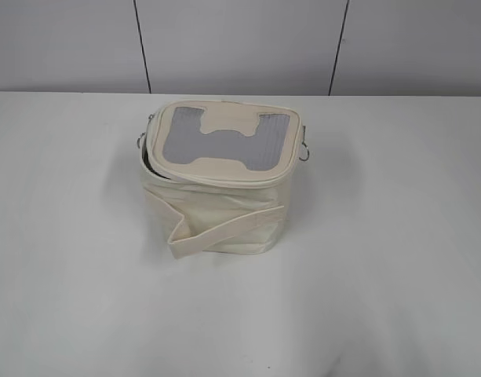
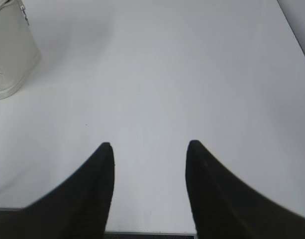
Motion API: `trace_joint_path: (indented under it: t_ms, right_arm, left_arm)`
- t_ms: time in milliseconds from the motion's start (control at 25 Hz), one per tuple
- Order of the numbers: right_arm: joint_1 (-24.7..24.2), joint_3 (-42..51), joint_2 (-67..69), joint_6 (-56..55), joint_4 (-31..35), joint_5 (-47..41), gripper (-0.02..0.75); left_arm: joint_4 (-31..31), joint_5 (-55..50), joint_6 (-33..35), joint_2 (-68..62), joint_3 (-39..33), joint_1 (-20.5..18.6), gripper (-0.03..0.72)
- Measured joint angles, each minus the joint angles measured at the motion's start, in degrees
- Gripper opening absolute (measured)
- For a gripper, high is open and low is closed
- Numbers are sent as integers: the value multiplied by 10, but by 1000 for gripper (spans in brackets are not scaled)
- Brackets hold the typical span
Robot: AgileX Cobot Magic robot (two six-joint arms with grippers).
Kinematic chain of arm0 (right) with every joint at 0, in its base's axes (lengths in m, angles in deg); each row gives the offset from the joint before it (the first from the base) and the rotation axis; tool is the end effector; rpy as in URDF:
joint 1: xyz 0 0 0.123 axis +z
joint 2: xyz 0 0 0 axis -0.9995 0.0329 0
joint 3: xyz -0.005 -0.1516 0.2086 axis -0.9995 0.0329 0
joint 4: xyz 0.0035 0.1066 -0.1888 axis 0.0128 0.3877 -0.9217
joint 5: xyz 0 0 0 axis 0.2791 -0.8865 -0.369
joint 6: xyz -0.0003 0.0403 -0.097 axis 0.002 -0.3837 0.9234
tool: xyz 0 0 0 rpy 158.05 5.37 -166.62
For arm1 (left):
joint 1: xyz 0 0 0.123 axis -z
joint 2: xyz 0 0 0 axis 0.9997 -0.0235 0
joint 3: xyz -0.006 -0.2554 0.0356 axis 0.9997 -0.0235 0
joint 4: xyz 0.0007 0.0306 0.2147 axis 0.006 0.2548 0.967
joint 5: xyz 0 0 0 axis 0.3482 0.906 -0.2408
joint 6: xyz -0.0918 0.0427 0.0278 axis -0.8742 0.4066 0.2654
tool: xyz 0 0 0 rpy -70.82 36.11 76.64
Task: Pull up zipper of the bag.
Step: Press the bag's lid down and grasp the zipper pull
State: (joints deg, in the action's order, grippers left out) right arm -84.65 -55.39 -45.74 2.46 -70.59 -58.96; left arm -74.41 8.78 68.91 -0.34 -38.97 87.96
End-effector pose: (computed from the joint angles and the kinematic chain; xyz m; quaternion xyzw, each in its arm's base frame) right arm 0.0037 0.0026 0.2551 -0.0308 0.8469 0.0258 0.5302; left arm -0.0001 -0.0056 0.2634 0.0122 0.8406 -0.0171 0.5413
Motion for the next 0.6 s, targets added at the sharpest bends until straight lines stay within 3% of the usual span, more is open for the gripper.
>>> trace_joint_path:
  t_ms: [600]
  right_arm:
    - [0,0,0,0,0,0,377]
  left_arm:
    - [0,0,0,0,0,0,246]
